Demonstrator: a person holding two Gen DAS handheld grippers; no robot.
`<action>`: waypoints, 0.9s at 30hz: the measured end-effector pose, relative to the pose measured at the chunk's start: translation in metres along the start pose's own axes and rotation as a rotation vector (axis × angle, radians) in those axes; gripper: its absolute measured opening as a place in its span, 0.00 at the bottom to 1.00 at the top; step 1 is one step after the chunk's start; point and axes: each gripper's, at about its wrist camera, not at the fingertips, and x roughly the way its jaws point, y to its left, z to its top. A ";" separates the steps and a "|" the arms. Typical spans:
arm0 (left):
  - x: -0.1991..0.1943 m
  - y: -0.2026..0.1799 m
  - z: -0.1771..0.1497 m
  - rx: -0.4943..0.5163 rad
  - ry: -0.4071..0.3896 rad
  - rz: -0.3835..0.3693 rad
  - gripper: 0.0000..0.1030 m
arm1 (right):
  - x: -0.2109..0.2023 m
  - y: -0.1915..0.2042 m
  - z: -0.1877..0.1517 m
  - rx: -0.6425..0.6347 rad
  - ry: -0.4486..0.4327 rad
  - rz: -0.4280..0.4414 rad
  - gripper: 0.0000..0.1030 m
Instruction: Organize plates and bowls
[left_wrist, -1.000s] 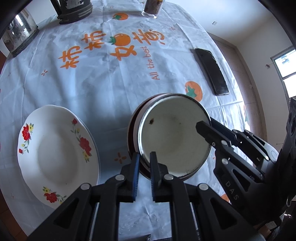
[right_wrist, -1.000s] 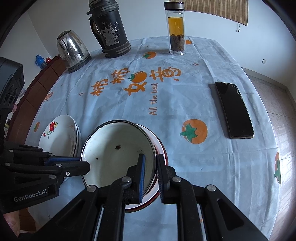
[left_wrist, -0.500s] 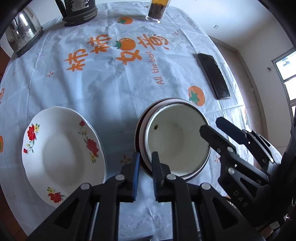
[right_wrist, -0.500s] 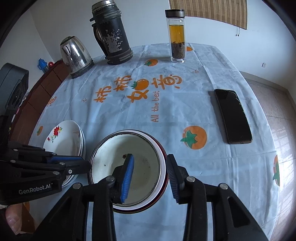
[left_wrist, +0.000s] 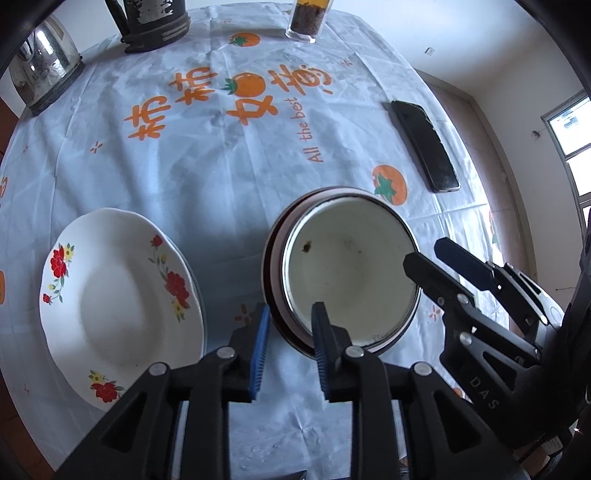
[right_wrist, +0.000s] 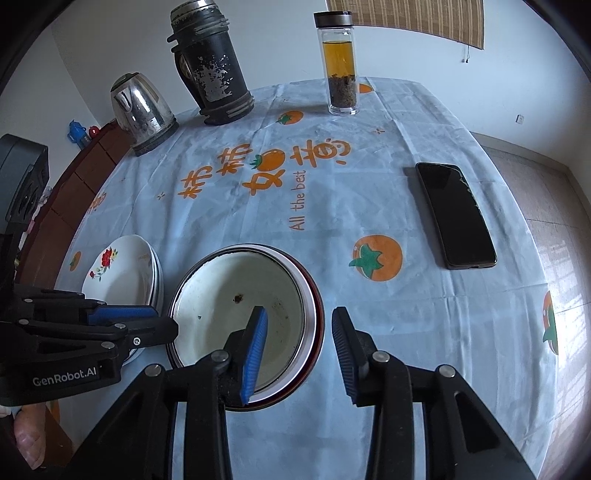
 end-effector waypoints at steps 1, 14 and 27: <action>0.001 0.000 0.000 0.001 0.002 0.002 0.22 | 0.000 0.000 0.000 0.000 0.002 0.000 0.38; 0.008 0.003 0.002 -0.008 0.000 0.000 0.23 | 0.010 -0.001 -0.003 0.020 0.033 0.015 0.38; 0.013 0.010 0.002 -0.022 -0.009 -0.028 0.27 | 0.022 -0.008 -0.007 0.034 0.063 -0.020 0.38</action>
